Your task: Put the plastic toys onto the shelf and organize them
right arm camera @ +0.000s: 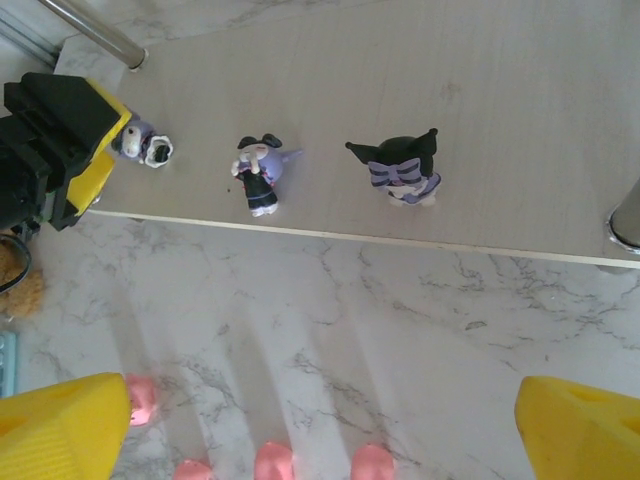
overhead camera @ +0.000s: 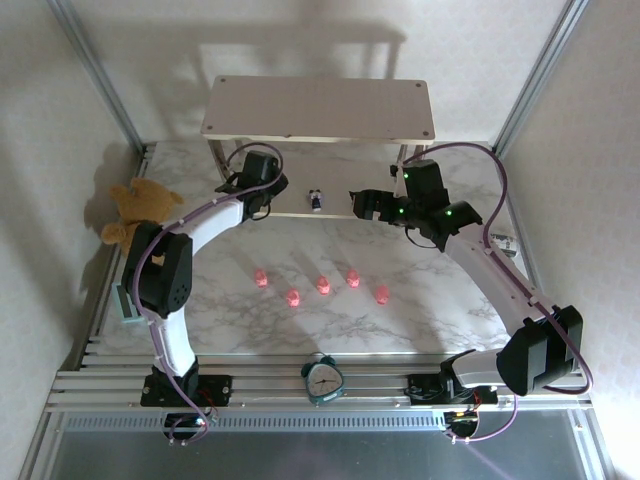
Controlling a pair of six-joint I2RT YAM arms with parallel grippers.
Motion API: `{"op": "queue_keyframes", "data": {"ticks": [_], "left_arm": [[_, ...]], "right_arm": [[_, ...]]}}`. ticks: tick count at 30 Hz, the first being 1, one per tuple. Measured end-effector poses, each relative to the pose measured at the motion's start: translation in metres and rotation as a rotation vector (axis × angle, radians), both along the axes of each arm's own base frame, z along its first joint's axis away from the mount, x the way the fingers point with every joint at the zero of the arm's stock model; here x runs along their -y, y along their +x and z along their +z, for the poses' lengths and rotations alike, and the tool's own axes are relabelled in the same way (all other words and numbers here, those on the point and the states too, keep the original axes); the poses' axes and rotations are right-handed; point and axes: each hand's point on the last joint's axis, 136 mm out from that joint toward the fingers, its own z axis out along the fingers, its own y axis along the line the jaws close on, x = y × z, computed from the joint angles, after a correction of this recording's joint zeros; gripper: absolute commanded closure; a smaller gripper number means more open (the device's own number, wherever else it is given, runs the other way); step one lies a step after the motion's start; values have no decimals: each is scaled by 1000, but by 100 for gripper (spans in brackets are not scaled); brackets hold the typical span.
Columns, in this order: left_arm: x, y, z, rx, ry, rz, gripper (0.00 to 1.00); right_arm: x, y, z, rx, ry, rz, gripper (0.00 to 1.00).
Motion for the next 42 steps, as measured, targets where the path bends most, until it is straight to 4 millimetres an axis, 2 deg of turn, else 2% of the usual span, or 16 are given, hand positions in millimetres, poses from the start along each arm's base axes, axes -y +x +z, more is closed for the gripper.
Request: {"op": "queue_keyframes", "data": {"ticks": [10,19,27,34,42], "left_arm": [[3,12,-14,-20,-26,31,36],[3,14,-18,-27,-32,45,41],[-4,16,-39,-63,-18,60,44],[-7,22,-39,-58,-22,71,47],[-16,31,-42,-56,-25,94,58]], "right_arm": [[4,5,3,11,17,-8,1],[9,7,4,5,31,-15,1],[13,11,4,6,43,-20,1],[18,15,-4,-9,38,-35,1],[14,18,-10,-24,45,-24,1]]}}
